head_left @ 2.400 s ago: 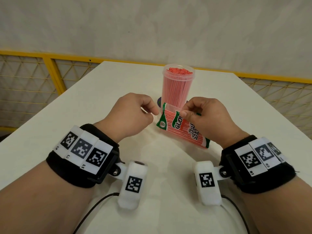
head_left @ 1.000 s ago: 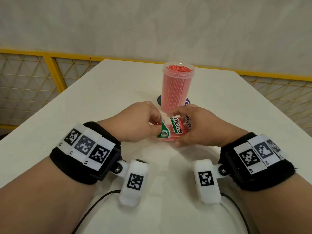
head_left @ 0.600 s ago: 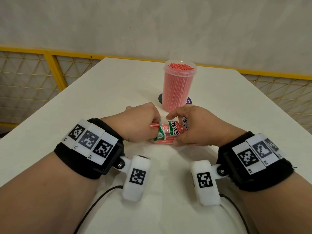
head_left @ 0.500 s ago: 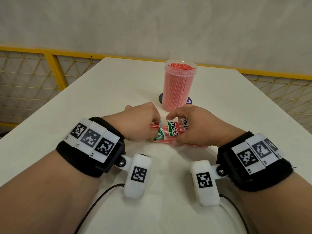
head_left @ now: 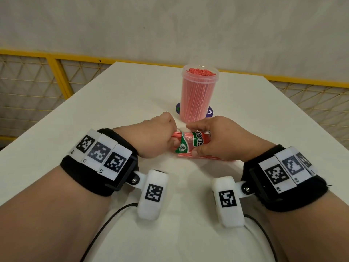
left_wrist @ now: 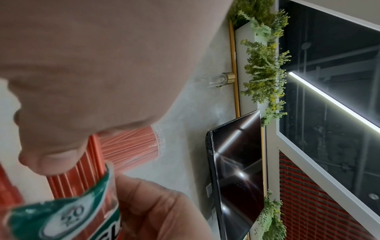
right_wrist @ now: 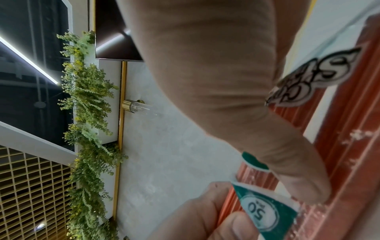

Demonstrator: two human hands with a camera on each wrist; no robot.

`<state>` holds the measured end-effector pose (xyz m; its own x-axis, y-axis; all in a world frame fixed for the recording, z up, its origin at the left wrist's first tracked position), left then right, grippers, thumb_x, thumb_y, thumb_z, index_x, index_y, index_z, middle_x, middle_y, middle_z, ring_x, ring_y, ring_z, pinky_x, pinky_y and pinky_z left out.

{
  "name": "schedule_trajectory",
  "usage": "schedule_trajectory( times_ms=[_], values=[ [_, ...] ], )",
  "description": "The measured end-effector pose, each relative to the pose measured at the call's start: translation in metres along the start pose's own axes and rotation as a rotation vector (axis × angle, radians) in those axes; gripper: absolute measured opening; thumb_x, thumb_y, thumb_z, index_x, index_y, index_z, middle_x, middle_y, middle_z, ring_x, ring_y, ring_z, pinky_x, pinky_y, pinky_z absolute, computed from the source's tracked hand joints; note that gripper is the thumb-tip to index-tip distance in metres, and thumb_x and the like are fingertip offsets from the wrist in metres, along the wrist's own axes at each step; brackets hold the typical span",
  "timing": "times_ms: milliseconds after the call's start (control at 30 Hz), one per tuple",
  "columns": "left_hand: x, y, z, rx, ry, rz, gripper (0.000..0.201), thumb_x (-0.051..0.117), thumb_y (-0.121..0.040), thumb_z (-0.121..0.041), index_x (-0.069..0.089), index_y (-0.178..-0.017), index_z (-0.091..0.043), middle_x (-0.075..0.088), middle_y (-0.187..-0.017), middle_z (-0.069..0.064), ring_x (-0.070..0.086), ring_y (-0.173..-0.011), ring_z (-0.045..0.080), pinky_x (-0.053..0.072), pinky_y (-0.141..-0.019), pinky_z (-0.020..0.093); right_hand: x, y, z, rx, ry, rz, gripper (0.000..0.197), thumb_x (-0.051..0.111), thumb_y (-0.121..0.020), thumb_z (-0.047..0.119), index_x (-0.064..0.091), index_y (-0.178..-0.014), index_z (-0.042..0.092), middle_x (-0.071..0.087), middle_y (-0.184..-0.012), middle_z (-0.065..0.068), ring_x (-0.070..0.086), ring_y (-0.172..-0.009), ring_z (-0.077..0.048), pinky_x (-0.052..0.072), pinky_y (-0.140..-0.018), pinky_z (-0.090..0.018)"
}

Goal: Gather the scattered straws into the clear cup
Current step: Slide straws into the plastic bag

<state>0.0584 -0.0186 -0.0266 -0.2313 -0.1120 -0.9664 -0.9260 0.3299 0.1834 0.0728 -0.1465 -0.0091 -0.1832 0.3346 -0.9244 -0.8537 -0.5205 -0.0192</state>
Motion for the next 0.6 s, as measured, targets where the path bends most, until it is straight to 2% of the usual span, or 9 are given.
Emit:
schedule_trajectory(
  times_ms=[100,167,233,300,367,467,533,600],
  values=[
    [-0.005,0.003,0.005,-0.019,-0.056,-0.026,0.030,0.041,-0.102,-0.033,0.050,-0.121,-0.012,0.036,-0.125,-0.001,0.057,-0.087,0.024,0.048,-0.086,0.041,-0.006,0.002,-0.005,0.019,0.021,-0.024,0.054,0.082,-0.070,0.031,0.065,-0.121,0.028,0.069,-0.112,0.009,0.057,-0.086,-0.001,0.035,-0.065,-0.001],
    [-0.009,0.004,0.008,-0.023,-0.098,-0.059,0.027,0.042,-0.102,-0.030,0.052,-0.118,-0.011,0.039,-0.121,0.002,0.058,-0.081,0.024,0.049,-0.081,0.039,-0.005,0.002,-0.007,0.036,0.041,-0.003,0.049,0.081,-0.072,0.032,0.066,-0.119,0.031,0.069,-0.108,0.011,0.055,-0.077,-0.001,0.034,-0.061,-0.001],
    [-0.014,0.005,0.012,-0.040,-0.112,-0.091,0.027,0.043,-0.101,-0.032,0.054,-0.115,-0.010,0.042,-0.116,0.004,0.057,-0.079,0.022,0.047,-0.078,0.035,-0.002,0.001,-0.010,0.045,0.056,0.023,0.046,0.079,-0.074,0.033,0.066,-0.118,0.033,0.069,-0.106,0.012,0.056,-0.075,0.002,0.033,-0.062,-0.003],
    [-0.019,0.006,0.017,-0.061,-0.109,-0.115,0.027,0.045,-0.101,-0.032,0.055,-0.113,-0.011,0.044,-0.115,0.004,0.056,-0.080,0.022,0.045,-0.077,0.033,-0.002,0.001,-0.014,0.068,0.067,0.030,0.045,0.077,-0.077,0.033,0.065,-0.120,0.033,0.068,-0.107,0.010,0.056,-0.079,-0.002,0.033,-0.064,-0.006],
    [-0.024,0.007,0.023,-0.076,-0.099,-0.133,0.025,0.046,-0.100,-0.031,0.056,-0.112,-0.012,0.044,-0.114,0.003,0.057,-0.081,0.023,0.046,-0.078,0.034,-0.001,0.002,-0.019,0.098,0.104,0.049,0.049,0.074,-0.080,0.035,0.060,-0.127,0.032,0.066,-0.111,0.009,0.053,-0.085,-0.005,0.034,-0.066,-0.014],
    [-0.027,0.010,0.027,-0.079,-0.059,-0.149,0.023,0.047,-0.100,-0.029,0.057,-0.113,-0.013,0.044,-0.115,0.001,0.058,-0.083,0.023,0.047,-0.079,0.034,0.001,0.002,-0.020,0.118,0.121,0.071,0.052,0.072,-0.082,0.037,0.057,-0.131,0.031,0.064,-0.115,0.010,0.055,-0.090,-0.006,0.035,-0.077,-0.018],
    [-0.026,0.009,0.026,-0.068,-0.047,-0.157,0.021,0.047,-0.100,-0.028,0.057,-0.114,-0.015,0.043,-0.116,0.000,0.058,-0.084,0.023,0.046,-0.077,0.032,-0.005,0.004,-0.015,0.102,0.088,0.015,0.055,0.075,-0.078,0.036,0.058,-0.130,0.029,0.063,-0.124,0.009,0.057,-0.104,-0.009,0.036,-0.084,-0.019],
    [-0.026,0.008,0.026,-0.068,-0.052,-0.164,0.021,0.047,-0.101,-0.027,0.057,-0.114,-0.014,0.043,-0.116,0.001,0.058,-0.083,0.023,0.042,-0.073,0.028,-0.016,0.005,-0.006,0.066,0.035,-0.079,0.064,0.077,-0.075,0.038,0.055,-0.134,0.030,0.056,-0.135,0.011,0.051,-0.120,-0.007,0.031,-0.091,-0.017]
  ],
)
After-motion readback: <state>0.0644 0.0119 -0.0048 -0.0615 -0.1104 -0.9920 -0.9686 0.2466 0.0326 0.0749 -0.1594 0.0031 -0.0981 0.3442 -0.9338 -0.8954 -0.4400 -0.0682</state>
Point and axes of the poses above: each hand's wrist, its own y-axis away from the middle knuckle, its own x-axis out of the palm, z = x × y, the point moved 8 cm from there along -y, towards the middle knuckle
